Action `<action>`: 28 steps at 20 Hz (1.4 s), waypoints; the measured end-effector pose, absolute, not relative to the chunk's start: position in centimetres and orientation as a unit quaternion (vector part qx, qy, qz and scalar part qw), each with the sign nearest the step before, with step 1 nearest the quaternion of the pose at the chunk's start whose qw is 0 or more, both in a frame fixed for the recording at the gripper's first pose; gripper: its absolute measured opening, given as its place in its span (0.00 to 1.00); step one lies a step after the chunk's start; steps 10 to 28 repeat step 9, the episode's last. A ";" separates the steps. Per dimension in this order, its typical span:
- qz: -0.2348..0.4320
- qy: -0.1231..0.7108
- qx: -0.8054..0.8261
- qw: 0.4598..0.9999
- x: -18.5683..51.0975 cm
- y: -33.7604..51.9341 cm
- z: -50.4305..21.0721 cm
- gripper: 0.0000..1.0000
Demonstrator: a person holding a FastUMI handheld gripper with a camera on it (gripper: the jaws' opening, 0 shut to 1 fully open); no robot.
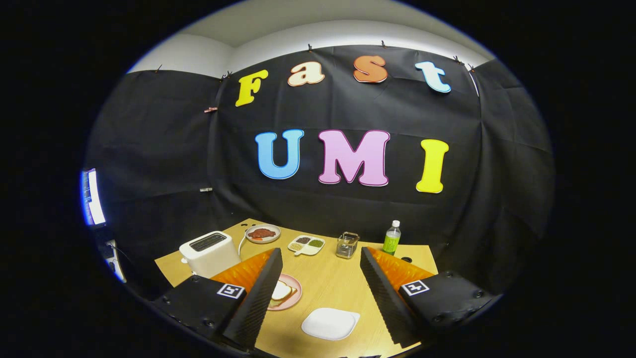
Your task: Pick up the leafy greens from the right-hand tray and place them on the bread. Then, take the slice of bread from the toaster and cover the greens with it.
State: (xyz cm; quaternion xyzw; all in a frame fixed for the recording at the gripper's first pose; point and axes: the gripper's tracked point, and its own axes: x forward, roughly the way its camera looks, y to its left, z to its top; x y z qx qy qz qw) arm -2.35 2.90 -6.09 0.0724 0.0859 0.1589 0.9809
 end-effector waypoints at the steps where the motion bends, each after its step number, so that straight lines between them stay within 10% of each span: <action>1: 0.161 0.086 0.071 0.981 -2.3 3.0 -6.2 0.98; 28: 0.215 0.099 0.070 0.969 -3.1 6.3 -6.8 0.98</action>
